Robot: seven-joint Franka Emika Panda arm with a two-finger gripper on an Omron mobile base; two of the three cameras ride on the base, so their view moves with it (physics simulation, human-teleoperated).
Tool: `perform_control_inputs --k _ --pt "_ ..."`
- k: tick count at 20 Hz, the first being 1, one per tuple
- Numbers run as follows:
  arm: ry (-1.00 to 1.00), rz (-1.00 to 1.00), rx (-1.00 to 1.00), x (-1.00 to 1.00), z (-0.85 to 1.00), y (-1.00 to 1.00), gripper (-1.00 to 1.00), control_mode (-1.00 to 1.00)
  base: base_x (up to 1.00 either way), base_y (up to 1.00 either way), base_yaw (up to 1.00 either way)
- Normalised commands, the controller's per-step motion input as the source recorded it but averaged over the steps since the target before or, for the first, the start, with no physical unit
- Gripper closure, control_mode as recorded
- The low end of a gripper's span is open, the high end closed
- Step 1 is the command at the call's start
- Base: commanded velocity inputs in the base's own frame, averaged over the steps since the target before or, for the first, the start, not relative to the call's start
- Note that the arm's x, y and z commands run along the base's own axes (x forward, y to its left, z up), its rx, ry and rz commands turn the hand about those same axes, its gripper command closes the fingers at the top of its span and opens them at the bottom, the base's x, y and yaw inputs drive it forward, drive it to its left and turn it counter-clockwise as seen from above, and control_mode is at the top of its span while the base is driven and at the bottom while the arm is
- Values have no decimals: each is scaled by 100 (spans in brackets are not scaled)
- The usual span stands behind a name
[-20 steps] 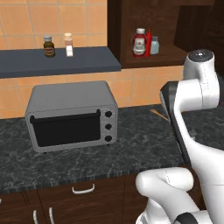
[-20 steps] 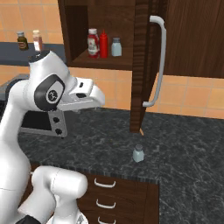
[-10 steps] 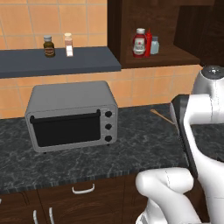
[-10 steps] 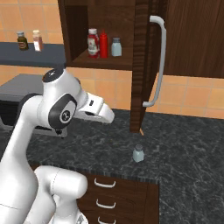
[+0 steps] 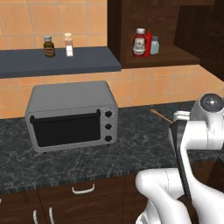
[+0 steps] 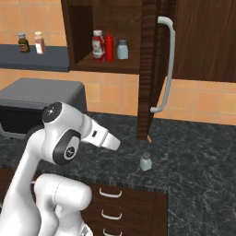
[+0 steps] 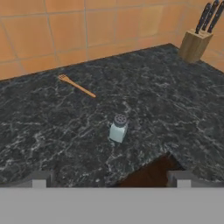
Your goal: Put the shaker and condiment bottle from the counter next to their counterparts in the cabinet.
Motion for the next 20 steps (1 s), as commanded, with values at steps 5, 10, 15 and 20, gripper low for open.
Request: perform_control_inputs --k 5,10,15,20 --pt "7 -11 16 0 -3 -10 -100 -100 0 0 0" --pt "27 -11 24 0 0 -23 -100 -100 0 0 0" --pt "10 -5 6 12 -2 -15 -100 -100 0 0 0" --pt "-11 -2 -2 1 -17 0 -100 -100 0 0 0"
